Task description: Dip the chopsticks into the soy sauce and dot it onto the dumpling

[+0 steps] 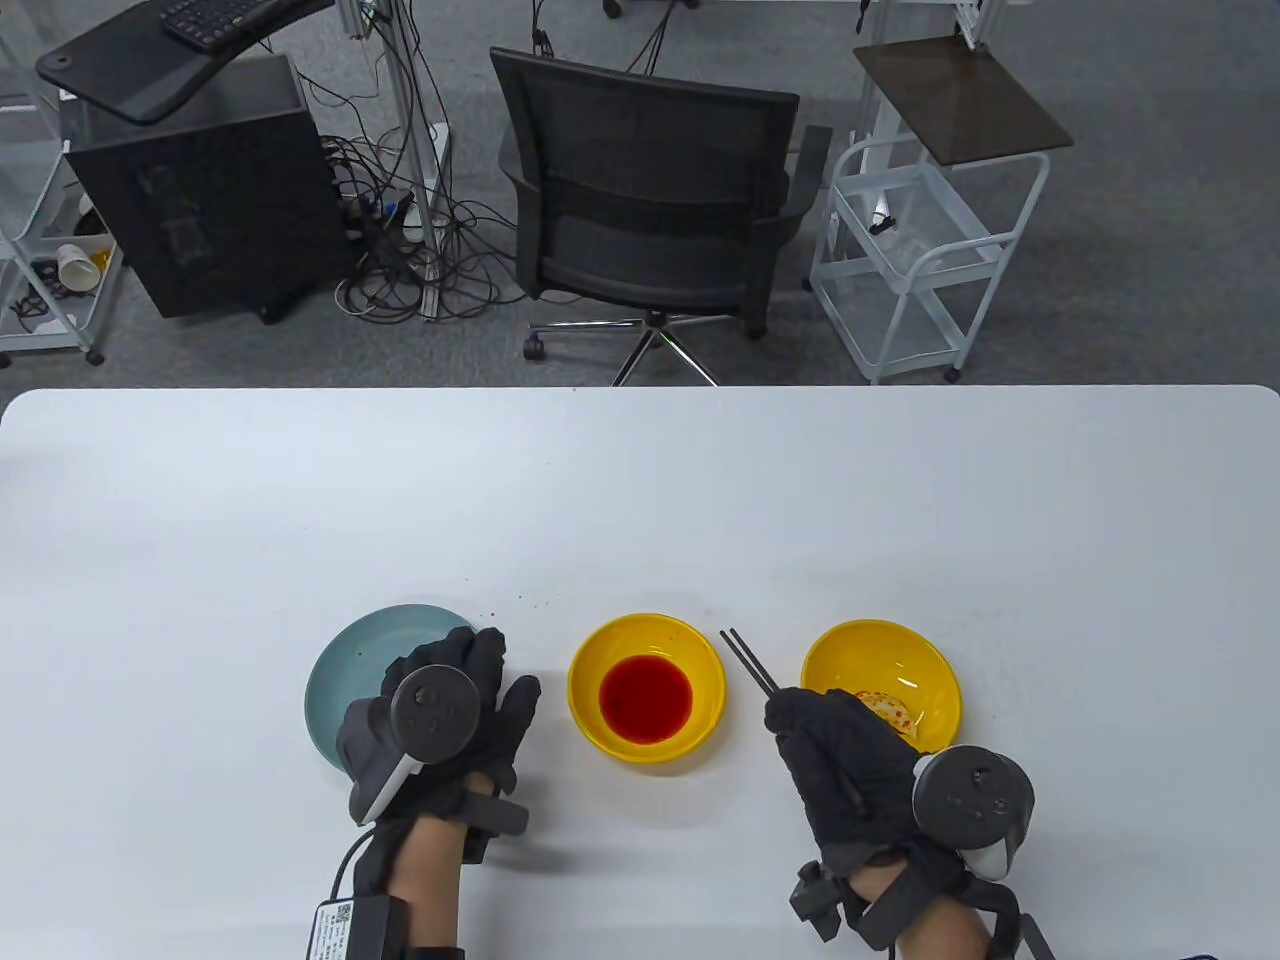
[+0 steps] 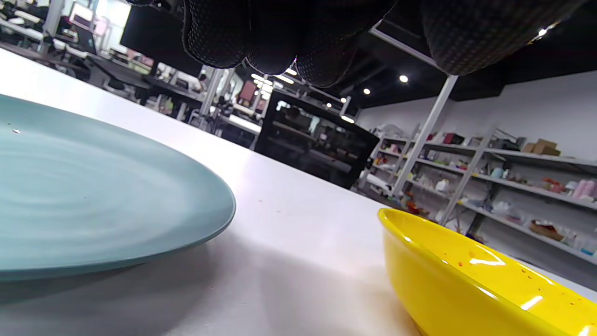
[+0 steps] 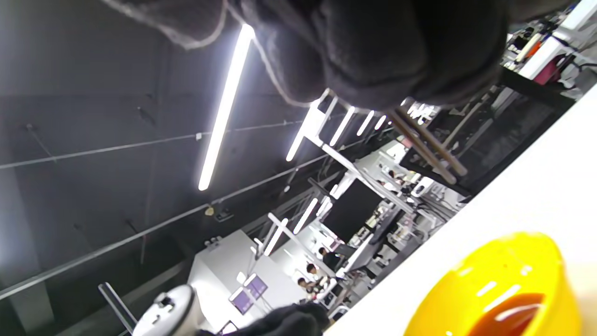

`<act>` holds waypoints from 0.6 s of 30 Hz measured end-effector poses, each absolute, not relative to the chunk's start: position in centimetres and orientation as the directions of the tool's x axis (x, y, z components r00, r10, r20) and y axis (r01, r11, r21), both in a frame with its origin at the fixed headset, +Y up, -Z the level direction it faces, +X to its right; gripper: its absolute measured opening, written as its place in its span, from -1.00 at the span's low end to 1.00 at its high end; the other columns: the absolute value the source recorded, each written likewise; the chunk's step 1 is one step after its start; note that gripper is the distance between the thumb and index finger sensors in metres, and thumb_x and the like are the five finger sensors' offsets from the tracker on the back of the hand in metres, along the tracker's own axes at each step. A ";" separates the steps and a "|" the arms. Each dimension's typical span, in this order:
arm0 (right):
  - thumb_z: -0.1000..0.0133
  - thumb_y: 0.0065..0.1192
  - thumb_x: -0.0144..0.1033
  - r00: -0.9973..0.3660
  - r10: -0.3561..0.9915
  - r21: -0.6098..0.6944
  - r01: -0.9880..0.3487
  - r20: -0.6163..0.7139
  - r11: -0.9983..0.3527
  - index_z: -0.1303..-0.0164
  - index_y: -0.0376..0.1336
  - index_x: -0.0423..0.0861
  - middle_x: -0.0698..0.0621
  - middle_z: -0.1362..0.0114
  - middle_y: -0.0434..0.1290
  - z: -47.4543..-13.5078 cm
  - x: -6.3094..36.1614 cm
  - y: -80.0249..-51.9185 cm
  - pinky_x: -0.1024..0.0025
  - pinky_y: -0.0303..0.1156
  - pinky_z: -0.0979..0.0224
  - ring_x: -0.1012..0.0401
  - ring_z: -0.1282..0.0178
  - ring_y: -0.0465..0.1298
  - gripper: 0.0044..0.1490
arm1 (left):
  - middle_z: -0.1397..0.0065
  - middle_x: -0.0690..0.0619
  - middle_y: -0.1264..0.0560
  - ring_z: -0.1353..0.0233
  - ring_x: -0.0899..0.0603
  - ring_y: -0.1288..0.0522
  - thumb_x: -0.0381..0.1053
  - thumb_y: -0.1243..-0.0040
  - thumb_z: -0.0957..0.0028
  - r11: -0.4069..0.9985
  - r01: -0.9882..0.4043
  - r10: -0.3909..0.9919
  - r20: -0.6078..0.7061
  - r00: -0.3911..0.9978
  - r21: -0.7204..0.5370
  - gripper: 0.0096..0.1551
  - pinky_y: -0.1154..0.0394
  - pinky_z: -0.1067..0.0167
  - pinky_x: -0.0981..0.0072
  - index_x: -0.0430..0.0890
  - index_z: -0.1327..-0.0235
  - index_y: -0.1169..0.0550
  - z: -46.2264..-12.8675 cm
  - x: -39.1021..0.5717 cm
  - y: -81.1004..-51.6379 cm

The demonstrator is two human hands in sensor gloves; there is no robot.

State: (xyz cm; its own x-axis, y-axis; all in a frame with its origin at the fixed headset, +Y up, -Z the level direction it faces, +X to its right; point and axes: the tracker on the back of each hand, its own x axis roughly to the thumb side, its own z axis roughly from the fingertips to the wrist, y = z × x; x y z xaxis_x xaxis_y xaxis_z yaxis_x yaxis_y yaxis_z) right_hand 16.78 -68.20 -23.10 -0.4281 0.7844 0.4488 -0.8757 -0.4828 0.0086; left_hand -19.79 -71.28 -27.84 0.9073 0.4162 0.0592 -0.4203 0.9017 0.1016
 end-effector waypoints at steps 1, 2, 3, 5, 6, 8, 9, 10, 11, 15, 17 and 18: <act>-0.02 -0.06 0.13 -0.427 0.785 0.015 -0.875 0.448 -0.484 -0.24 0.30 -0.15 -0.18 0.08 0.58 -23.1 16.7 -68.3 -0.53 0.15 -0.42 -0.18 0.06 0.54 -0.23 | -0.59 -0.06 -0.30 -0.52 -0.37 -0.35 0.40 -0.15 0.01 0.902 -0.419 0.414 0.066 0.908 0.102 -0.12 -0.12 -0.42 -0.48 -0.08 -0.48 -0.44 -27.8 -19.7 -71.3; -0.02 -0.05 0.13 -0.428 0.787 0.023 -0.873 0.445 -0.488 -0.24 0.30 -0.15 -0.18 0.08 0.58 -23.2 16.5 -68.5 -0.53 0.15 -0.42 -0.18 0.07 0.54 -0.23 | -0.59 -0.06 -0.31 -0.51 -0.37 -0.35 0.40 -0.15 0.01 0.899 -0.426 0.419 0.079 0.904 0.103 -0.12 -0.12 -0.42 -0.48 -0.08 -0.48 -0.45 -27.8 -19.4 -71.2; -0.02 -0.05 0.13 -0.432 0.786 0.037 -0.867 0.442 -0.497 -0.24 0.31 -0.14 -0.18 0.08 0.58 -23.2 16.3 -68.7 -0.53 0.15 -0.41 -0.18 0.07 0.55 -0.23 | -0.59 -0.06 -0.31 -0.52 -0.37 -0.35 0.39 -0.15 0.01 0.898 -0.429 0.423 0.082 0.903 0.100 -0.12 -0.11 -0.42 -0.48 -0.08 -0.48 -0.45 -27.8 -19.3 -71.2; -0.02 -0.05 0.13 -0.447 0.789 0.083 -0.847 0.422 -0.525 -0.26 0.30 -0.14 -0.17 0.07 0.58 -23.4 15.6 -69.3 -0.53 0.15 -0.42 -0.18 0.06 0.54 -0.23 | -0.60 -0.06 -0.30 -0.52 -0.37 -0.35 0.40 -0.15 0.01 0.906 -0.416 0.409 0.081 0.909 0.085 -0.12 -0.11 -0.42 -0.48 -0.08 -0.48 -0.45 -27.9 -19.1 -71.3; -0.02 -0.05 0.13 -0.452 0.789 0.104 -0.838 0.415 -0.535 -0.28 0.29 -0.13 -0.18 0.06 0.57 -23.5 15.3 -69.6 -0.53 0.14 -0.42 -0.18 0.05 0.54 -0.23 | -0.60 -0.05 -0.30 -0.52 -0.37 -0.35 0.40 -0.15 0.01 0.907 -0.412 0.406 0.085 0.910 0.081 -0.12 -0.11 -0.42 -0.48 -0.07 -0.48 -0.44 -27.9 -19.1 -71.4; -0.03 -0.04 0.13 -0.464 0.790 0.169 -0.810 0.401 -0.562 -0.30 0.27 -0.14 -0.18 0.04 0.56 -23.7 14.0 -70.5 -0.54 0.11 -0.43 -0.18 0.03 0.53 -0.22 | -0.60 -0.06 -0.30 -0.52 -0.37 -0.35 0.40 -0.15 0.01 0.910 -0.409 0.403 0.078 0.912 0.069 -0.12 -0.11 -0.42 -0.48 -0.08 -0.48 -0.45 -28.0 -19.1 -71.5; -0.03 -0.04 0.13 -0.469 0.788 0.177 -0.804 0.399 -0.568 -0.31 0.27 -0.14 -0.18 0.04 0.56 -23.8 13.7 -70.7 -0.54 0.11 -0.43 -0.18 0.02 0.53 -0.21 | -0.60 -0.06 -0.30 -0.52 -0.37 -0.35 0.40 -0.15 0.01 0.911 -0.408 0.403 0.077 0.912 0.064 -0.12 -0.11 -0.42 -0.48 -0.08 -0.48 -0.45 -28.0 -19.2 -71.6; -0.03 -0.04 0.13 -0.486 0.780 0.200 -0.783 0.394 -0.589 -0.32 0.26 -0.14 -0.18 0.03 0.56 -23.9 13.1 -71.2 -0.54 0.10 -0.43 -0.18 0.02 0.53 -0.21 | -0.60 -0.06 -0.30 -0.52 -0.37 -0.35 0.40 -0.15 0.01 0.910 -0.409 0.404 0.081 0.911 0.066 -0.12 -0.11 -0.42 -0.48 -0.08 -0.48 -0.45 -28.0 -19.2 -71.5; -0.03 -0.04 0.13 -0.492 0.777 0.206 -0.776 0.393 -0.596 -0.32 0.26 -0.14 -0.18 0.02 0.56 -23.9 12.9 -71.3 -0.54 0.10 -0.43 -0.18 0.01 0.53 -0.21 | -0.60 -0.06 -0.30 -0.52 -0.37 -0.35 0.39 -0.15 0.01 0.910 -0.410 0.404 0.079 0.911 0.066 -0.12 -0.11 -0.42 -0.48 -0.08 -0.48 -0.45 -28.0 -19.2 -71.5; -0.03 -0.02 0.12 -0.538 0.749 0.230 -0.730 0.387 -0.643 -0.34 0.24 -0.15 -0.18 0.00 0.56 -24.0 11.7 -72.2 -0.54 0.09 -0.44 -0.18 -0.01 0.53 -0.20 | -0.61 -0.06 -0.28 -0.52 -0.38 -0.34 0.40 -0.14 0.01 0.913 -0.406 0.403 0.074 0.912 0.038 -0.12 -0.10 -0.42 -0.49 -0.08 -0.49 -0.44 -28.0 -19.3 -71.6; -0.03 -0.01 0.12 -0.562 0.732 0.232 -0.709 0.384 -0.666 -0.35 0.24 -0.14 -0.18 -0.01 0.56 -24.1 11.5 -72.5 -0.53 0.09 -0.45 -0.18 -0.02 0.53 -0.20 | -0.62 -0.06 -0.28 -0.53 -0.38 -0.33 0.40 -0.14 0.01 0.916 -0.398 0.395 0.071 0.916 0.045 -0.12 -0.09 -0.43 -0.49 -0.08 -0.49 -0.44 -28.0 -19.3 -71.6; -0.02 -0.01 0.12 -0.566 0.731 0.234 -0.706 0.380 -0.668 -0.35 0.24 -0.15 -0.17 -0.01 0.56 -24.1 11.5 -72.5 -0.53 0.09 -0.44 -0.18 -0.02 0.53 -0.19 | -0.63 -0.06 -0.26 -0.55 -0.38 -0.32 0.40 -0.14 0.00 0.919 -0.393 0.390 0.067 0.918 0.039 -0.11 -0.08 -0.43 -0.49 -0.07 -0.50 -0.43 -28.1 -19.3 -71.6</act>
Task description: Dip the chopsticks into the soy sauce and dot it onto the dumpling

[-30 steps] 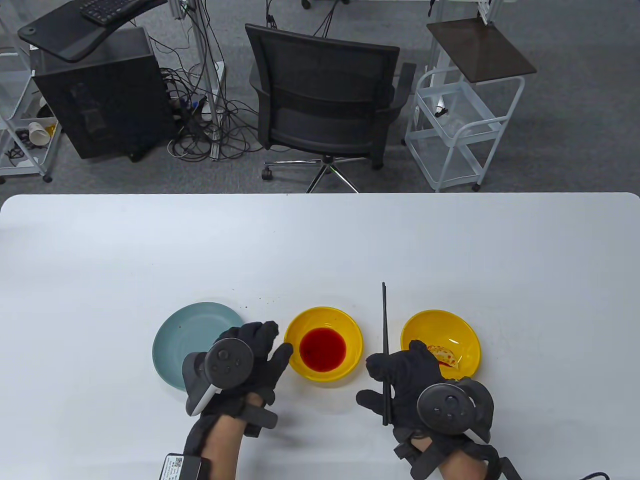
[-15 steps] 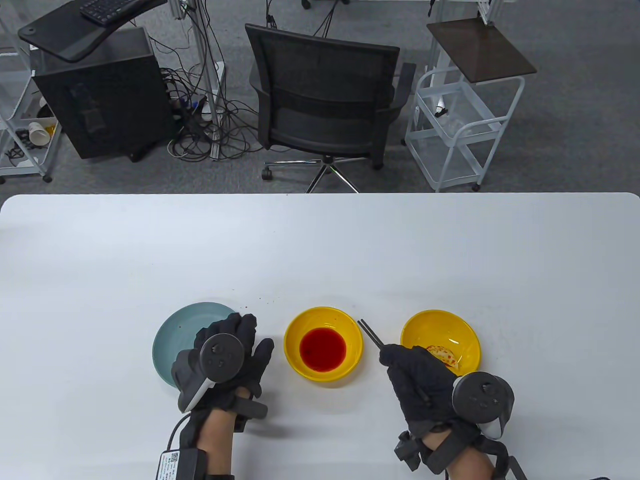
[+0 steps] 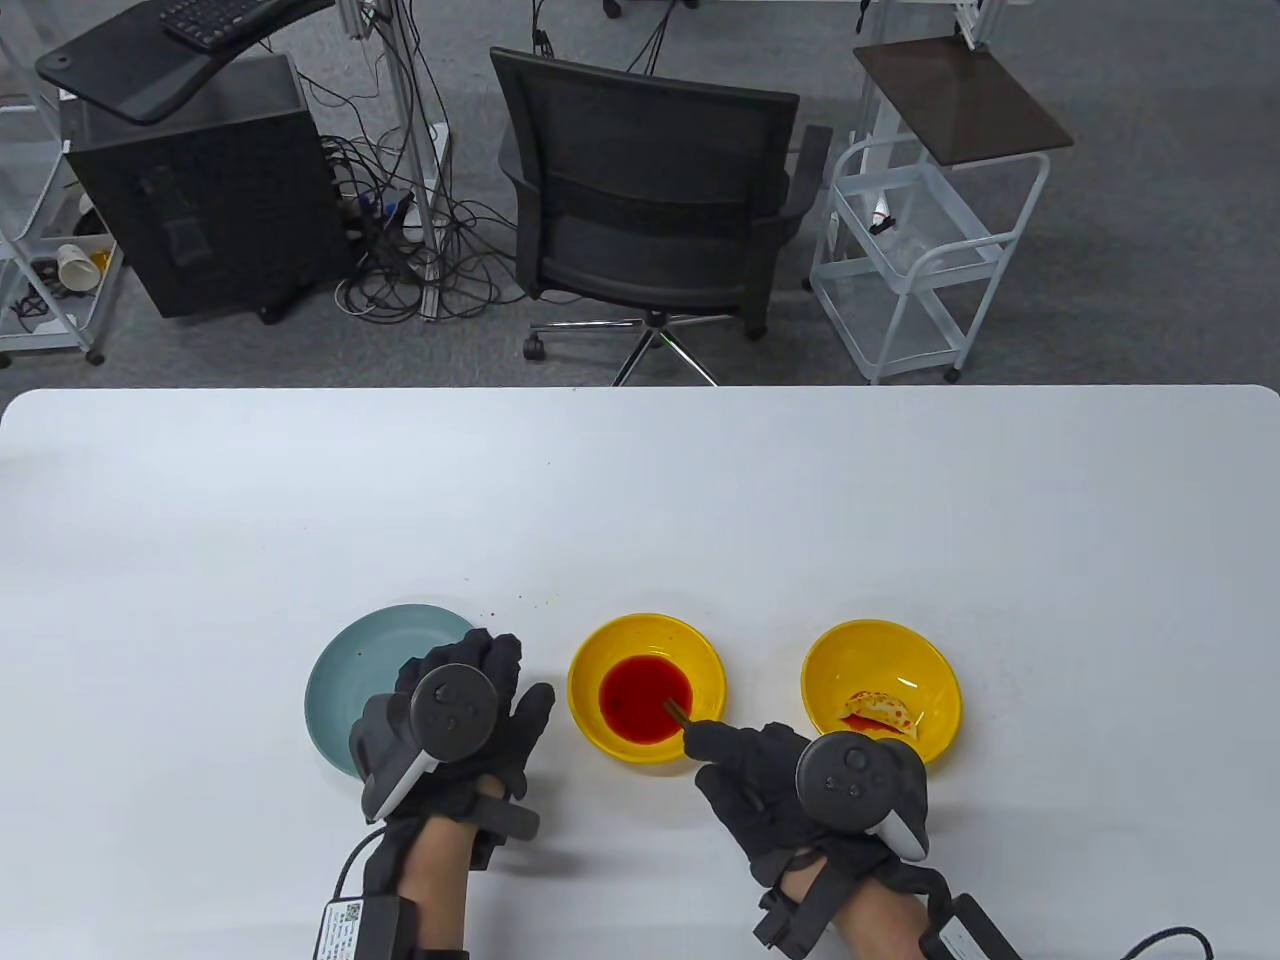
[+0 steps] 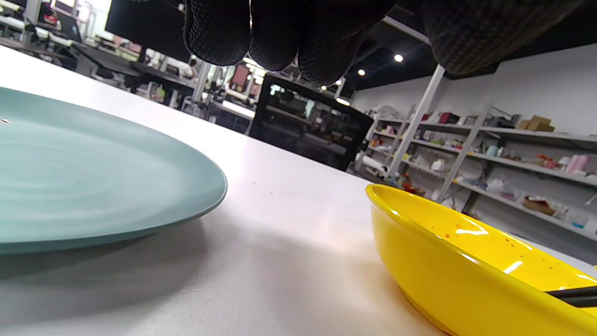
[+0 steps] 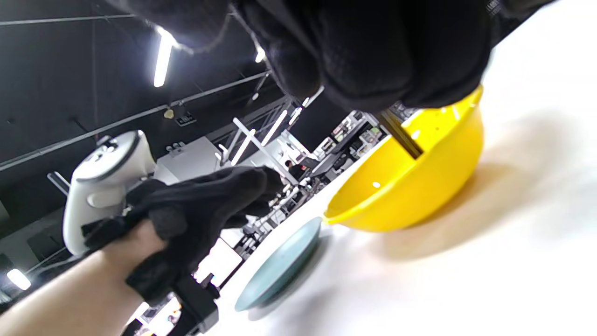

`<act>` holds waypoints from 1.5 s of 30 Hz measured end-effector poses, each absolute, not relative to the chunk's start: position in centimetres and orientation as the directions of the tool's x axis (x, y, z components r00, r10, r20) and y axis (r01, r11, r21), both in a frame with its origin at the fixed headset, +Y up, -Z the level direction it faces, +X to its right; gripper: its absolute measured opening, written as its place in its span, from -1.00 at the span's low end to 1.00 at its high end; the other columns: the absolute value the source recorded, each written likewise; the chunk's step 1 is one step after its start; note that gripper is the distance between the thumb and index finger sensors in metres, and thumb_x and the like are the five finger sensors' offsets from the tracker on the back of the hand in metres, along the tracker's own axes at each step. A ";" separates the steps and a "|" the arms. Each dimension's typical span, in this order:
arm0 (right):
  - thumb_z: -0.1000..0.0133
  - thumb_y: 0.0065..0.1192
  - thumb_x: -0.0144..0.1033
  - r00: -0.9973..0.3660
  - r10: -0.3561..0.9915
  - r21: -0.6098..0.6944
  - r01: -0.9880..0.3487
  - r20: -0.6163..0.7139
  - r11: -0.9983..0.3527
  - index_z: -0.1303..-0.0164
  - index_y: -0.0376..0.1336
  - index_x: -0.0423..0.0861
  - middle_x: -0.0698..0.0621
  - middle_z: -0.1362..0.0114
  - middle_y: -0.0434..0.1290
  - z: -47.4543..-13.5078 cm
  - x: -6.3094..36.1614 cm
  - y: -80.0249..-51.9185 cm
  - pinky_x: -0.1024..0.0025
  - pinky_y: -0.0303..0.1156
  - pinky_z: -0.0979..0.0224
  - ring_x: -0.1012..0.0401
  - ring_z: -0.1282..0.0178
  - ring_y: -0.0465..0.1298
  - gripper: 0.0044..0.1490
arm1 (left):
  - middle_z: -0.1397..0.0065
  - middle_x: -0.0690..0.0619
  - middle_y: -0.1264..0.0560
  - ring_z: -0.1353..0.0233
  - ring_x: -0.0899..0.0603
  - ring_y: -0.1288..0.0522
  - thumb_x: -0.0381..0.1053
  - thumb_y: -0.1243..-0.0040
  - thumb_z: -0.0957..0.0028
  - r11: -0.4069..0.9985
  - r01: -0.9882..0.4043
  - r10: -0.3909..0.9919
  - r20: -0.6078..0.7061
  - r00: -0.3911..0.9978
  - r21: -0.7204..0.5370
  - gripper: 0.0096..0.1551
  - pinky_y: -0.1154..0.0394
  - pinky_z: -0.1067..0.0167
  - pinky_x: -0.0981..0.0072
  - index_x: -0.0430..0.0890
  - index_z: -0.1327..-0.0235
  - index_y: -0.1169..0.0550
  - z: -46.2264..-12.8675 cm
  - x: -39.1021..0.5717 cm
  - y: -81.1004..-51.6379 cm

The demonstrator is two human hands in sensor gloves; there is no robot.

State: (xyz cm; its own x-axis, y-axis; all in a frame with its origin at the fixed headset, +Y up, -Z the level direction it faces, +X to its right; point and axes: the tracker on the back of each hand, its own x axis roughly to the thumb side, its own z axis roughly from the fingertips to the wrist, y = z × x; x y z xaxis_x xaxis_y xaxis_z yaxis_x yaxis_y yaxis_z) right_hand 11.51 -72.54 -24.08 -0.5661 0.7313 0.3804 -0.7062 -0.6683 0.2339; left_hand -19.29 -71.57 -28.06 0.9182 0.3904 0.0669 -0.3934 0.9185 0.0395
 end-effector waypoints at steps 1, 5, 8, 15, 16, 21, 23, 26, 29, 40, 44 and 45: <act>-0.02 -0.02 0.13 -0.572 0.730 0.237 -0.702 0.374 -0.671 -0.35 0.24 -0.16 -0.17 -0.01 0.56 -24.1 11.5 -72.7 -0.53 0.09 -0.44 -0.18 -0.02 0.53 -0.18 | -0.64 -0.05 -0.24 -0.57 -0.38 -0.28 0.41 -0.14 0.00 0.921 -0.389 0.388 0.062 0.920 0.022 -0.11 -0.07 -0.43 -0.50 -0.06 -0.51 -0.41 -28.1 -19.3 -71.6; -0.02 -0.04 0.19 -0.634 0.687 0.185 -0.673 0.355 -0.716 -0.38 0.22 -0.17 -0.19 0.02 0.55 -24.1 11.7 -72.6 -0.53 0.11 -0.43 -0.18 0.03 0.53 -0.12 | -0.70 -0.05 -0.13 -0.67 -0.39 -0.12 0.43 -0.13 -0.01 0.924 -0.383 0.382 0.053 0.922 -0.005 -0.08 0.02 -0.45 -0.50 -0.03 -0.56 -0.35 -28.1 -19.4 -71.6; -0.02 -0.06 0.19 -0.658 0.661 0.164 -0.653 0.362 -0.740 -0.41 0.21 -0.16 -0.20 -0.06 0.51 -23.9 11.6 -72.5 -0.53 0.10 -0.43 -0.19 -0.02 0.50 -0.11 | -0.73 -0.06 -0.05 -0.71 -0.39 -0.04 0.44 -0.12 -0.01 0.931 -0.362 0.363 0.024 0.931 -0.046 -0.05 0.05 -0.45 -0.50 -0.02 -0.60 -0.30 -28.0 -19.3 -71.8; -0.03 0.07 0.07 -0.647 0.660 0.090 -0.685 0.381 -0.723 -0.36 0.29 -0.16 -0.20 -0.30 0.45 -23.6 11.8 -71.8 -0.51 0.10 -0.46 -0.25 -0.25 0.45 -0.22 | -0.74 -0.04 -0.02 -0.72 -0.39 0.00 0.45 -0.11 -0.01 0.928 -0.371 0.372 0.039 0.927 -0.025 -0.04 0.06 -0.46 -0.49 0.00 -0.62 -0.27 -27.8 -19.1 -71.4; -0.02 0.12 0.05 -0.655 0.655 0.071 -0.685 0.376 -0.725 -0.34 0.32 -0.14 -0.16 -0.31 0.49 -23.6 11.9 -71.7 -0.49 0.13 -0.46 -0.24 -0.26 0.48 -0.24 | -0.74 -0.04 -0.02 -0.72 -0.40 0.00 0.45 -0.11 -0.01 0.928 -0.372 0.373 0.040 0.927 -0.025 -0.04 0.06 -0.46 -0.49 0.00 -0.62 -0.28 -27.8 -19.1 -71.4; 0.04 0.30 0.02 -0.691 0.619 -0.015 -0.672 0.374 -0.741 -0.21 0.44 -0.08 -0.09 -0.25 0.61 -23.6 12.4 -71.1 -0.43 0.23 -0.44 -0.16 -0.16 0.61 -0.33 | -0.74 -0.04 -0.03 -0.71 -0.40 -0.01 0.45 -0.11 -0.01 0.927 -0.374 0.374 0.038 0.927 -0.023 -0.04 0.06 -0.46 -0.50 -0.01 -0.62 -0.27 -27.8 -19.1 -71.4; 0.03 0.30 0.01 -0.691 0.618 -0.014 -0.671 0.375 -0.741 -0.20 0.44 -0.08 -0.09 -0.24 0.62 -23.6 12.4 -71.1 -0.42 0.23 -0.44 -0.15 -0.16 0.62 -0.34 | -0.74 -0.04 -0.02 -0.71 -0.40 -0.01 0.45 -0.11 -0.01 0.926 -0.376 0.376 0.038 0.926 -0.024 -0.04 0.06 -0.46 -0.49 -0.01 -0.62 -0.26 -27.8 -19.1 -71.4; 0.01 0.23 0.06 -0.677 0.631 0.035 -0.671 0.378 -0.741 -0.22 0.42 -0.09 -0.11 -0.28 0.59 -23.7 12.3 -71.5 -0.43 0.22 -0.44 -0.17 -0.18 0.60 -0.31 | -0.74 -0.05 -0.03 -0.71 -0.40 -0.02 0.44 -0.11 -0.01 0.926 -0.378 0.378 0.042 0.925 -0.026 -0.04 0.06 -0.46 -0.50 -0.01 -0.62 -0.27 -27.8 -19.0 -71.4; 0.00 0.19 0.08 -0.667 0.643 0.075 -0.670 0.375 -0.739 -0.26 0.40 -0.10 -0.13 -0.32 0.56 -23.8 12.2 -71.8 -0.44 0.21 -0.44 -0.19 -0.18 0.59 -0.28 | -0.74 -0.05 -0.03 -0.71 -0.40 -0.03 0.44 -0.11 -0.01 0.928 -0.371 0.372 0.042 0.927 -0.026 -0.04 0.06 -0.45 -0.50 -0.01 -0.61 -0.27 -27.7 -19.0 -71.4; 0.02 0.26 0.02 -0.622 0.659 -0.053 -0.743 0.423 -0.667 -0.20 0.44 -0.08 -0.09 -0.27 0.62 -23.1 13.9 -69.2 -0.42 0.24 -0.44 -0.15 -0.13 0.62 -0.34 | -0.73 -0.05 -0.04 -0.70 -0.41 -0.05 0.44 -0.11 -0.01 0.926 -0.377 0.378 0.038 0.925 -0.030 -0.05 0.05 -0.45 -0.50 -0.02 -0.61 -0.28 -27.7 -19.0 -71.4; 0.03 0.30 -0.01 -0.580 0.691 -0.175 -0.805 0.432 -0.566 -0.17 0.44 -0.15 -0.15 -0.21 0.63 -22.4 17.0 -66.6 -0.43 0.23 -0.45 -0.16 -0.08 0.63 -0.33 | -0.73 -0.06 -0.04 -0.69 -0.41 -0.05 0.44 -0.11 -0.01 0.923 -0.382 0.383 0.031 0.923 -0.040 -0.05 0.05 -0.45 -0.50 -0.02 -0.61 -0.28 -27.7 -19.1 -71.5; 0.03 0.30 -0.02 -0.576 0.695 -0.188 -0.810 0.431 -0.555 -0.16 0.45 -0.16 -0.16 -0.21 0.63 -22.4 17.5 -66.3 -0.44 0.22 -0.45 -0.16 -0.07 0.63 -0.34 | -0.73 -0.05 -0.04 -0.69 -0.41 -0.05 0.44 -0.11 -0.02 0.923 -0.382 0.384 0.030 0.923 -0.042 -0.05 0.05 -0.45 -0.50 -0.02 -0.61 -0.29 -27.7 -19.1 -71.4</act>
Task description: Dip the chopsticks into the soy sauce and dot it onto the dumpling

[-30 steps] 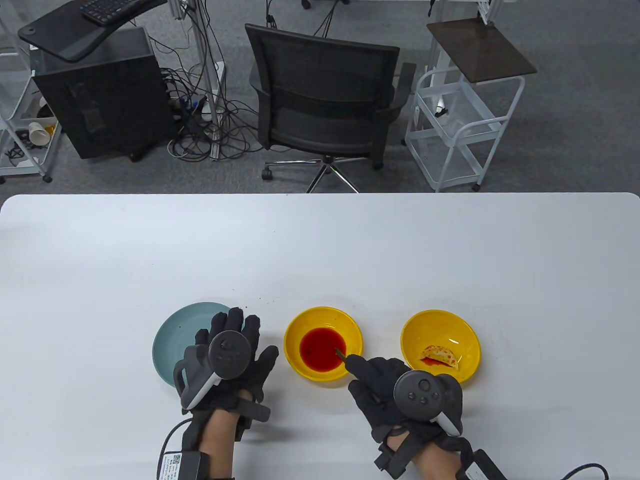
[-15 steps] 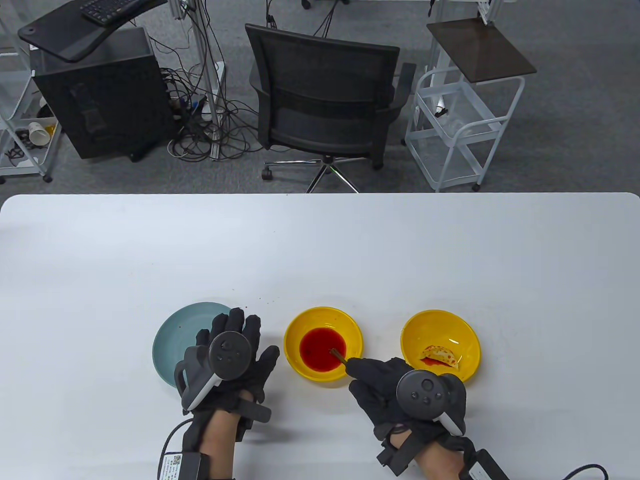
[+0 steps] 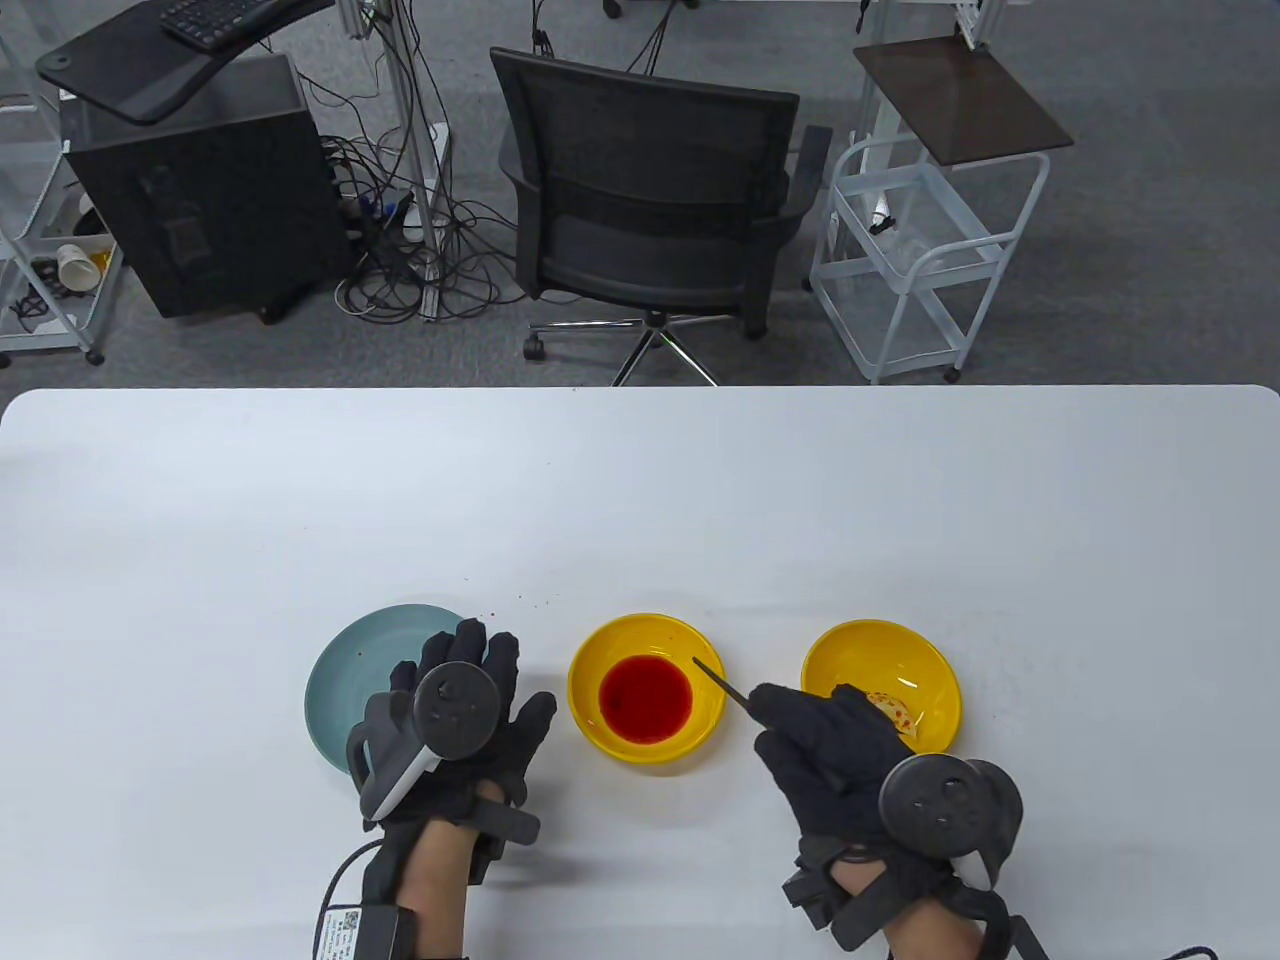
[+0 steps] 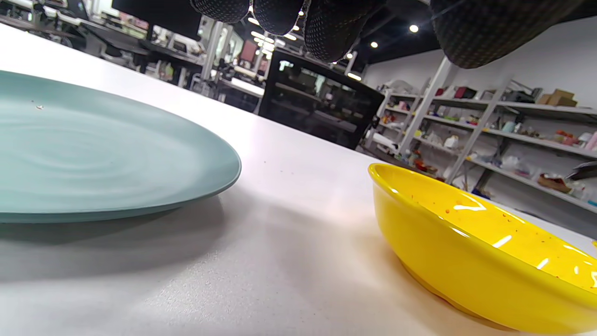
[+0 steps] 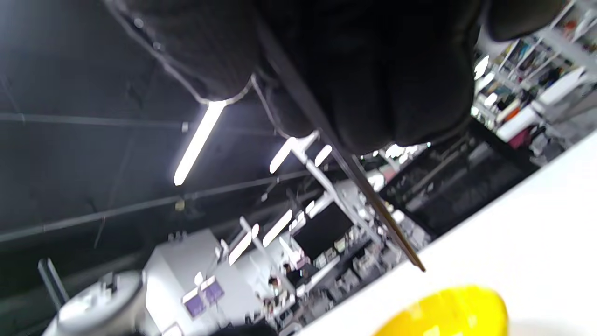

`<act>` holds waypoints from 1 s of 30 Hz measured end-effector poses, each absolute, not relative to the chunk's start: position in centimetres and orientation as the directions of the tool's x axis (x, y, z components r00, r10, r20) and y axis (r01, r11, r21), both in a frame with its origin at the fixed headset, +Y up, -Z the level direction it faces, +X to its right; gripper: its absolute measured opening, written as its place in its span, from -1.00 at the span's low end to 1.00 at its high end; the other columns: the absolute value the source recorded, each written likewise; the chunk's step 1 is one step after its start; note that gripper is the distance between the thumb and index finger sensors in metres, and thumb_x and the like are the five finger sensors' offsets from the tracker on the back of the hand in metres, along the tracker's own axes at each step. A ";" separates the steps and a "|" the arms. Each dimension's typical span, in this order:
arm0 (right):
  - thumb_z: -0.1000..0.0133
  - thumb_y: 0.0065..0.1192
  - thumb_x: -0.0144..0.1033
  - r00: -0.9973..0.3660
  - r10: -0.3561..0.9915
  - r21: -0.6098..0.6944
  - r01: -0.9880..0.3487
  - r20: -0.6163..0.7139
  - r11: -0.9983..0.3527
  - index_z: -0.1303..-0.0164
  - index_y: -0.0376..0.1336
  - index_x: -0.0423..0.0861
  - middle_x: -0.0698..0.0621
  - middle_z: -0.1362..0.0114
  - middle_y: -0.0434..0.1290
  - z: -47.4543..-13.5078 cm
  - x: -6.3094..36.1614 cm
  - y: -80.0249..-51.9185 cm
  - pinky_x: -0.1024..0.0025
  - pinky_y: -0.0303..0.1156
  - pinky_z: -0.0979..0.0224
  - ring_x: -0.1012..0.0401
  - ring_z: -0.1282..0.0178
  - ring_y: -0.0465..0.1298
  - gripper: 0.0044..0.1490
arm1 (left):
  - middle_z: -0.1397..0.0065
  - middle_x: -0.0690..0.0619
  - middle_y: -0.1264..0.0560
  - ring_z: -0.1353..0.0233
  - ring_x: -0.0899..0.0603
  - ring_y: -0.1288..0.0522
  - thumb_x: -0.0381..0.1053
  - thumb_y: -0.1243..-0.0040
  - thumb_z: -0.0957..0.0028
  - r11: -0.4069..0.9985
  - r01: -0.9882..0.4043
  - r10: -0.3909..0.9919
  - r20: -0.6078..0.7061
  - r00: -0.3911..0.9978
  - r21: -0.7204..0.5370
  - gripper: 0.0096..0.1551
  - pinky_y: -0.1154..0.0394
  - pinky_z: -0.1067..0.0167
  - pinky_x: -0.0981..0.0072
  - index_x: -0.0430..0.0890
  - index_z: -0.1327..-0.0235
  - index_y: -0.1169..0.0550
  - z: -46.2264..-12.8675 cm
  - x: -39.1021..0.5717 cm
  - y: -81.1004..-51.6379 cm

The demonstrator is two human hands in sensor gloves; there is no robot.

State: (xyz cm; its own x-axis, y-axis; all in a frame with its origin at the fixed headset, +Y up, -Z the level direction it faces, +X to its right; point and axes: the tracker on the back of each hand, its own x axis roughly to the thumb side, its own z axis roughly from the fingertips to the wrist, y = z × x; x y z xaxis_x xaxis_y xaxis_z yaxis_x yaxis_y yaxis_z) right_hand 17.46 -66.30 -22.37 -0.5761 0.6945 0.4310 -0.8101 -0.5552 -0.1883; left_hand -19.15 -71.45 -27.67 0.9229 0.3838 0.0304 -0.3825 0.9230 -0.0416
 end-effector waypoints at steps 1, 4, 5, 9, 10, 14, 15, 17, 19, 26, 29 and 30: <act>0.03 0.30 -0.02 -0.574 0.701 -0.233 -0.817 0.422 -0.528 -0.14 0.45 -0.18 -0.18 -0.19 0.64 -22.2 18.8 -65.6 -0.44 0.21 -0.45 -0.17 -0.05 0.63 -0.34 | -0.73 -0.06 -0.05 -0.69 -0.41 -0.06 0.44 -0.11 -0.02 0.922 -0.384 0.385 0.030 0.922 -0.042 -0.05 0.05 -0.45 -0.50 -0.03 -0.61 -0.29 -27.7 -19.2 -71.4; 0.01 0.25 -0.01 -0.597 0.712 -0.302 -0.802 0.368 -0.516 -0.08 0.47 -0.20 -0.19 -0.13 0.65 -21.9 21.5 -64.7 -0.45 0.21 -0.45 -0.19 0.00 0.62 -0.36 | -0.73 -0.06 -0.05 -0.69 -0.41 -0.07 0.44 -0.11 -0.01 0.921 -0.388 0.389 0.029 0.921 -0.035 -0.05 0.05 -0.45 -0.50 -0.03 -0.60 -0.29 -27.7 -19.2 -71.4; 0.00 0.24 -0.03 -0.599 0.720 -0.308 -0.800 0.351 -0.515 -0.08 0.47 -0.21 -0.20 -0.13 0.64 -21.9 22.1 -64.6 -0.46 0.19 -0.46 -0.20 -0.01 0.60 -0.36 | -0.73 -0.06 -0.06 -0.69 -0.41 -0.07 0.44 -0.11 -0.01 0.921 -0.387 0.388 0.028 0.921 -0.034 -0.05 0.04 -0.45 -0.50 -0.03 -0.60 -0.29 -27.7 -19.2 -71.4; 0.00 0.24 -0.06 -0.649 0.719 -0.333 -0.754 0.249 -0.566 -0.08 0.46 -0.23 -0.23 -0.14 0.62 -22.3 24.6 -64.8 -0.49 0.16 -0.46 -0.23 -0.01 0.57 -0.37 | -0.73 -0.06 -0.06 -0.69 -0.41 -0.08 0.43 -0.11 -0.02 0.919 -0.393 0.395 0.027 0.918 -0.040 -0.05 0.04 -0.45 -0.50 -0.03 -0.60 -0.30 -27.7 -19.1 -71.4; 0.00 0.24 -0.06 -0.661 0.713 -0.334 -0.743 0.233 -0.580 -0.08 0.46 -0.23 -0.23 -0.13 0.63 -22.4 24.8 -64.9 -0.49 0.16 -0.46 -0.23 -0.01 0.58 -0.37 | -0.73 -0.07 -0.06 -0.69 -0.41 -0.07 0.43 -0.11 -0.02 0.918 -0.395 0.396 0.026 0.918 -0.043 -0.05 0.04 -0.45 -0.50 -0.03 -0.60 -0.30 -27.7 -19.1 -71.5; 0.00 0.24 -0.05 -0.676 0.720 -0.284 -0.729 0.158 -0.623 -0.07 0.46 -0.23 -0.22 -0.13 0.63 -23.0 25.4 -65.5 -0.48 0.17 -0.46 -0.22 0.00 0.58 -0.37 | -0.73 -0.06 -0.06 -0.68 -0.42 -0.08 0.43 -0.11 -0.02 0.919 -0.391 0.393 0.027 0.919 -0.047 -0.05 0.04 -0.45 -0.50 -0.03 -0.60 -0.30 -27.7 -19.0 -71.5; 0.00 0.24 -0.05 -0.676 0.722 -0.271 -0.730 0.151 -0.627 -0.07 0.46 -0.23 -0.22 -0.13 0.63 -23.1 25.5 -65.7 -0.48 0.17 -0.46 -0.22 0.00 0.58 -0.37 | -0.73 -0.06 -0.06 -0.68 -0.42 -0.08 0.43 -0.11 -0.02 0.919 -0.391 0.393 0.025 0.919 -0.053 -0.06 0.04 -0.45 -0.50 -0.03 -0.60 -0.30 -27.7 -19.0 -71.5; 0.00 0.24 -0.05 -0.680 0.720 -0.266 -0.726 0.139 -0.634 -0.08 0.46 -0.23 -0.22 -0.13 0.63 -23.2 25.5 -65.7 -0.48 0.17 -0.46 -0.22 0.00 0.58 -0.37 | -0.73 -0.06 -0.06 -0.68 -0.42 -0.08 0.43 -0.11 -0.02 0.917 -0.394 0.395 0.020 0.918 -0.057 -0.06 0.04 -0.45 -0.50 -0.03 -0.60 -0.30 -27.7 -19.0 -71.6; 0.00 0.24 -0.04 -0.681 0.721 -0.262 -0.724 0.127 -0.638 -0.08 0.46 -0.22 -0.22 -0.13 0.63 -23.2 25.6 -65.8 -0.48 0.17 -0.46 -0.21 0.00 0.59 -0.37 | -0.73 -0.07 -0.06 -0.68 -0.42 -0.09 0.43 -0.11 -0.02 0.918 -0.394 0.395 0.018 0.918 -0.055 -0.05 0.04 -0.45 -0.50 -0.04 -0.60 -0.30 -27.7 -19.1 -71.6; -0.02 0.17 0.04 -0.642 0.758 -0.237 -0.759 0.115 -0.607 -0.13 0.44 -0.25 -0.26 -0.17 0.62 -23.4 26.1 -66.2 -0.49 0.17 -0.44 -0.23 -0.02 0.59 -0.28 | -0.73 -0.07 -0.07 -0.68 -0.42 -0.09 0.43 -0.11 -0.02 0.914 -0.399 0.401 0.010 0.916 -0.066 -0.05 0.04 -0.45 -0.50 -0.03 -0.60 -0.30 -27.7 -19.1 -71.6; -0.02 0.16 0.03 -0.627 0.770 -0.229 -0.772 0.117 -0.594 -0.12 0.45 -0.26 -0.27 -0.17 0.61 -23.4 26.3 -66.1 -0.49 0.17 -0.44 -0.24 -0.02 0.59 -0.29 | -0.73 -0.07 -0.06 -0.68 -0.42 -0.10 0.43 -0.11 -0.02 0.915 -0.398 0.400 0.009 0.917 -0.069 -0.05 0.04 -0.45 -0.50 -0.04 -0.60 -0.30 -27.7 -19.1 -71.6; -0.02 0.16 0.02 -0.629 0.769 -0.219 -0.770 0.109 -0.599 -0.12 0.44 -0.26 -0.27 -0.17 0.61 -23.4 26.4 -66.1 -0.49 0.16 -0.45 -0.25 -0.02 0.58 -0.29 | -0.73 -0.07 -0.06 -0.68 -0.42 -0.10 0.43 -0.11 -0.02 0.914 -0.399 0.401 0.009 0.916 -0.068 -0.05 0.04 -0.45 -0.50 -0.03 -0.60 -0.30 -27.7 -19.1 -71.6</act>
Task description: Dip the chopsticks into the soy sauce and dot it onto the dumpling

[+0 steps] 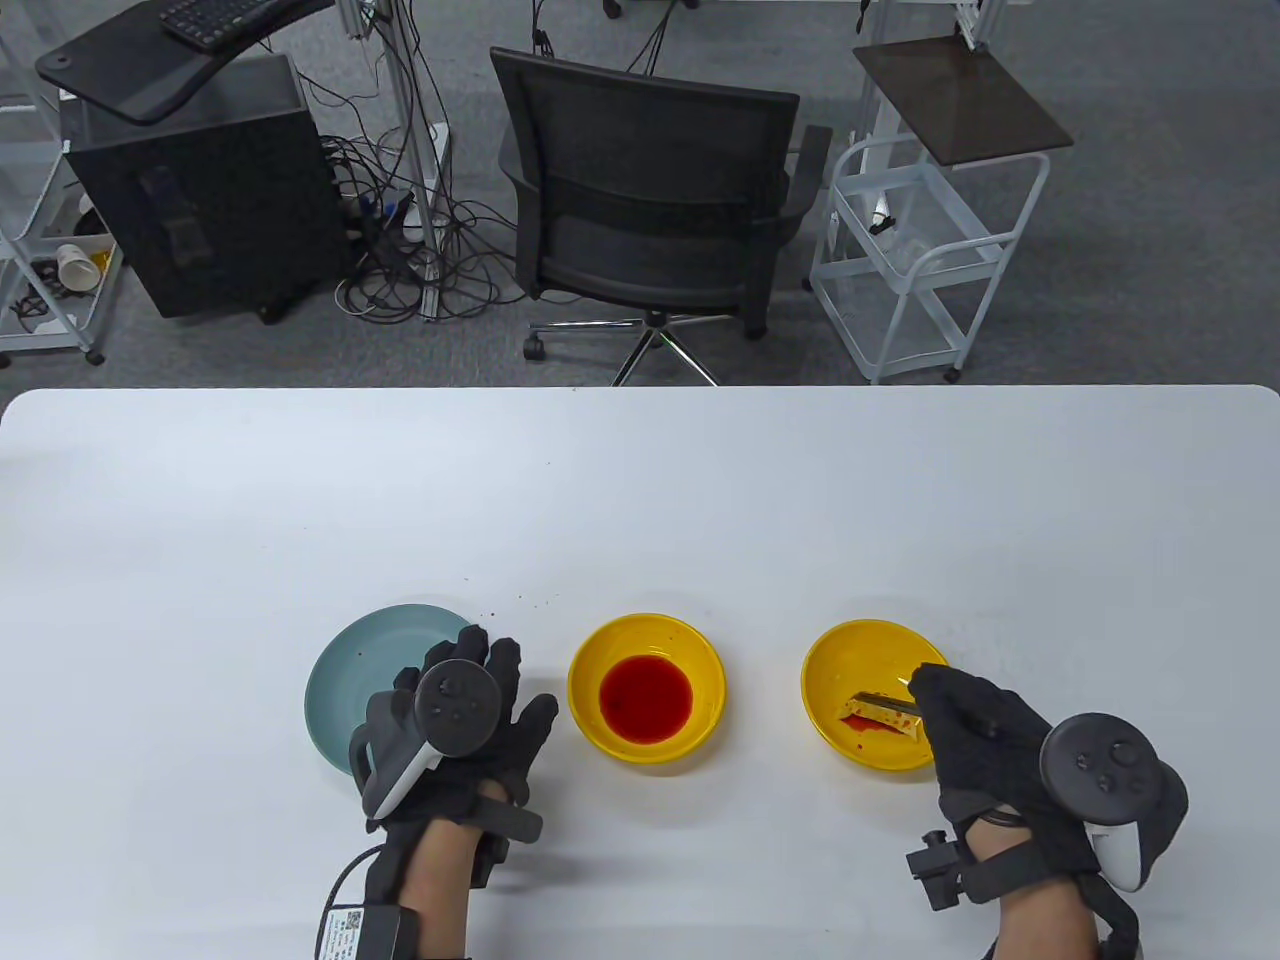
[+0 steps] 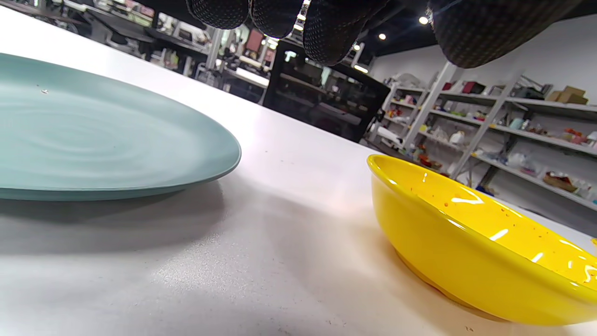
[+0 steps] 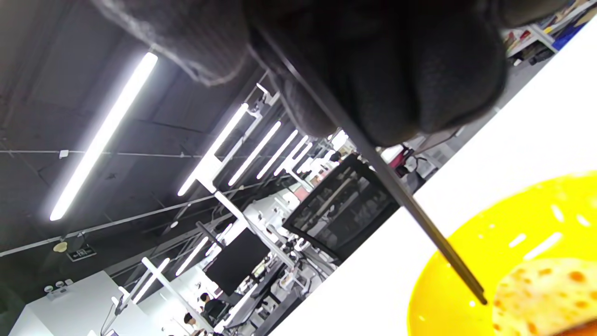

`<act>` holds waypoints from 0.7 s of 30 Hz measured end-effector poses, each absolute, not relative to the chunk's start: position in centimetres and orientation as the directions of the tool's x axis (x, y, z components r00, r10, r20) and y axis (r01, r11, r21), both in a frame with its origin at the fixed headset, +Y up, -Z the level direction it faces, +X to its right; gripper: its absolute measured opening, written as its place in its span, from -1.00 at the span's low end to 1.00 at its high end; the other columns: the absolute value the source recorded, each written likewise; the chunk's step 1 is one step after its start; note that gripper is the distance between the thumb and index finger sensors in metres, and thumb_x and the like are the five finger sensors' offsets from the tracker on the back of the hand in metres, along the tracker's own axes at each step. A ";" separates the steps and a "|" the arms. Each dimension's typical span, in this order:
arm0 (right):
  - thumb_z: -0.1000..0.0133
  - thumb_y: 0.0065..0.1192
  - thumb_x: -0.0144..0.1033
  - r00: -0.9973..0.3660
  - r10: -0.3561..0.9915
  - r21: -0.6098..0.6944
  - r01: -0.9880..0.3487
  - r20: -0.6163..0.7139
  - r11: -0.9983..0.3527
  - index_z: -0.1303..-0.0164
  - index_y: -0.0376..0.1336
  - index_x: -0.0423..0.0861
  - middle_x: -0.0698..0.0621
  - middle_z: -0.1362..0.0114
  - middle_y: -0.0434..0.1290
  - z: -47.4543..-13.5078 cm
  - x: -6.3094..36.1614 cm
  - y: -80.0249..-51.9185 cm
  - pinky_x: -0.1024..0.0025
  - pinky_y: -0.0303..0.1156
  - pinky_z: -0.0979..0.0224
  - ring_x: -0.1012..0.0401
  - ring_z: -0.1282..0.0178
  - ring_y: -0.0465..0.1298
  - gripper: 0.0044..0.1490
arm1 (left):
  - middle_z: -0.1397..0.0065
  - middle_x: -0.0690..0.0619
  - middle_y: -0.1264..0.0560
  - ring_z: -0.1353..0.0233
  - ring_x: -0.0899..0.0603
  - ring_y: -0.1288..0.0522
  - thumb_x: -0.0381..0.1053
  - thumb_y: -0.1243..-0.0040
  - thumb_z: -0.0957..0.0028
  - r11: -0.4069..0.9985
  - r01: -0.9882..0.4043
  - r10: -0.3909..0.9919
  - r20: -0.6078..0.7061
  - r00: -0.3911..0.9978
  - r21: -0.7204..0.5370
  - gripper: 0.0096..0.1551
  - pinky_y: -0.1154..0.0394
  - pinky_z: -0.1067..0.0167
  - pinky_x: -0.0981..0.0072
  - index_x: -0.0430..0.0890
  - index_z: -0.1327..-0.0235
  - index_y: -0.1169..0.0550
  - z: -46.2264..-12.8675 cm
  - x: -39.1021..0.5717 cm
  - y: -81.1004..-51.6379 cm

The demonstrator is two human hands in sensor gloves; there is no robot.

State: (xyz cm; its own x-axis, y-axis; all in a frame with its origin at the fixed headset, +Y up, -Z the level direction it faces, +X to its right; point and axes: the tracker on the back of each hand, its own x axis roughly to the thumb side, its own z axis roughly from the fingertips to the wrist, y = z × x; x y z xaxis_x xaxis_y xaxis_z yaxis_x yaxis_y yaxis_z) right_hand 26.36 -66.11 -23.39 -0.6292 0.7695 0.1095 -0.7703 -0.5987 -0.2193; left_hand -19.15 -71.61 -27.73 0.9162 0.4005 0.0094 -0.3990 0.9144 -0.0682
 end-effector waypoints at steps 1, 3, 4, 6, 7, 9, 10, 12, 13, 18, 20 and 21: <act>-0.02 0.16 0.02 -0.634 0.767 -0.216 -0.767 0.103 -0.605 -0.13 0.44 -0.26 -0.27 -0.17 0.61 -23.4 26.4 -66.2 -0.49 0.16 -0.45 -0.25 -0.02 0.58 -0.29 | -0.73 -0.06 -0.06 -0.68 -0.42 -0.10 0.43 -0.11 -0.02 0.914 -0.399 0.401 0.008 0.916 -0.069 -0.05 0.04 -0.45 -0.50 -0.04 -0.60 -0.30 -27.7 -19.2 -71.6; -0.02 0.17 0.02 -0.636 0.766 -0.215 -0.764 0.097 -0.608 -0.13 0.44 -0.27 -0.27 -0.18 0.61 -23.6 26.3 -66.3 -0.49 0.16 -0.45 -0.24 -0.03 0.58 -0.28 | -0.73 -0.07 -0.06 -0.67 -0.42 -0.10 0.43 -0.11 -0.02 0.913 -0.401 0.403 0.006 0.915 -0.073 -0.05 0.04 -0.45 -0.50 -0.04 -0.60 -0.30 -27.8 -19.2 -71.6; -0.02 0.17 0.01 -0.637 0.765 -0.212 -0.764 0.093 -0.610 -0.14 0.44 -0.27 -0.27 -0.18 0.60 -23.6 26.3 -66.4 -0.50 0.16 -0.45 -0.25 -0.03 0.58 -0.28 | -0.73 -0.07 -0.06 -0.67 -0.42 -0.10 0.43 -0.11 -0.02 0.912 -0.403 0.405 0.004 0.914 -0.075 -0.05 0.04 -0.45 -0.50 -0.04 -0.60 -0.30 -27.8 -19.2 -71.6; -0.02 0.17 0.01 -0.636 0.766 -0.212 -0.764 0.089 -0.610 -0.15 0.43 -0.26 -0.27 -0.19 0.60 -23.6 26.4 -66.4 -0.50 0.15 -0.45 -0.25 -0.04 0.58 -0.29 | -0.73 -0.07 -0.06 -0.67 -0.42 -0.10 0.43 -0.11 -0.02 0.911 -0.406 0.408 0.004 0.913 -0.077 -0.05 0.04 -0.45 -0.50 -0.04 -0.60 -0.30 -27.8 -19.2 -71.6; -0.02 0.18 0.01 -0.636 0.767 -0.216 -0.764 0.088 -0.608 -0.15 0.43 -0.26 -0.27 -0.19 0.60 -23.6 26.4 -66.4 -0.50 0.15 -0.45 -0.25 -0.04 0.58 -0.29 | -0.73 -0.07 -0.06 -0.67 -0.43 -0.10 0.43 -0.11 -0.02 0.911 -0.406 0.407 0.003 0.913 -0.077 -0.05 0.04 -0.45 -0.50 -0.04 -0.60 -0.30 -27.8 -19.2 -71.6; -0.02 0.18 0.00 -0.635 0.768 -0.221 -0.764 0.085 -0.606 -0.15 0.42 -0.26 -0.27 -0.19 0.60 -23.5 26.6 -66.3 -0.50 0.15 -0.45 -0.25 -0.04 0.58 -0.29 | -0.73 -0.07 -0.07 -0.67 -0.42 -0.10 0.43 -0.11 -0.02 0.911 -0.405 0.407 0.004 0.914 -0.077 -0.05 0.04 -0.45 -0.50 -0.04 -0.60 -0.30 -27.8 -19.2 -71.6; -0.02 0.18 0.00 -0.634 0.769 -0.224 -0.763 0.081 -0.606 -0.16 0.42 -0.27 -0.27 -0.19 0.60 -23.5 26.6 -66.3 -0.50 0.15 -0.46 -0.25 -0.04 0.57 -0.28 | -0.73 -0.07 -0.07 -0.67 -0.42 -0.11 0.43 -0.11 -0.02 0.911 -0.405 0.406 0.004 0.914 -0.076 -0.06 0.04 -0.45 -0.50 -0.03 -0.60 -0.31 -27.8 -19.2 -71.6; -0.02 0.19 0.00 -0.636 0.768 -0.228 -0.761 0.074 -0.608 -0.16 0.42 -0.27 -0.27 -0.19 0.59 -23.5 26.8 -66.3 -0.50 0.14 -0.46 -0.25 -0.05 0.57 -0.29 | -0.73 -0.07 -0.07 -0.67 -0.42 -0.11 0.43 -0.11 -0.02 0.910 -0.407 0.408 0.002 0.913 -0.078 -0.05 0.04 -0.45 -0.50 -0.04 -0.60 -0.31 -27.8 -19.2 -71.6; -0.02 0.19 0.00 -0.635 0.769 -0.228 -0.761 0.070 -0.607 -0.16 0.42 -0.27 -0.27 -0.19 0.59 -23.5 26.9 -66.3 -0.50 0.14 -0.46 -0.25 -0.05 0.57 -0.29 | -0.73 -0.07 -0.07 -0.67 -0.43 -0.11 0.43 -0.11 -0.02 0.910 -0.407 0.409 0.000 0.913 -0.082 -0.05 0.04 -0.45 -0.50 -0.04 -0.60 -0.30 -27.8 -19.3 -71.7; -0.02 0.20 -0.01 -0.622 0.781 -0.234 -0.768 0.050 -0.596 -0.16 0.42 -0.27 -0.28 -0.19 0.59 -23.5 27.5 -66.3 -0.50 0.13 -0.47 -0.25 -0.05 0.57 -0.29 | -0.72 -0.07 -0.07 -0.67 -0.43 -0.11 0.43 -0.11 -0.02 0.909 -0.408 0.409 -0.002 0.912 -0.086 -0.05 0.03 -0.45 -0.50 -0.04 -0.60 -0.31 -27.8 -19.3 -71.6; -0.01 0.20 -0.01 -0.624 0.781 -0.242 -0.765 0.044 -0.597 -0.15 0.42 -0.27 -0.28 -0.19 0.59 -23.4 27.7 -66.3 -0.50 0.13 -0.47 -0.25 -0.05 0.57 -0.29 | -0.72 -0.07 -0.08 -0.66 -0.43 -0.11 0.43 -0.11 -0.02 0.909 -0.408 0.410 -0.001 0.912 -0.084 -0.06 0.03 -0.44 -0.50 -0.04 -0.60 -0.31 -27.8 -19.3 -71.6; -0.02 0.20 -0.01 -0.622 0.781 -0.245 -0.765 0.043 -0.596 -0.15 0.42 -0.27 -0.28 -0.19 0.59 -23.4 27.8 -66.3 -0.50 0.13 -0.46 -0.25 -0.04 0.57 -0.29 | -0.72 -0.07 -0.08 -0.66 -0.43 -0.12 0.43 -0.11 -0.02 0.909 -0.408 0.409 -0.002 0.913 -0.083 -0.06 0.03 -0.44 -0.50 -0.04 -0.60 -0.31 -27.8 -19.3 -71.6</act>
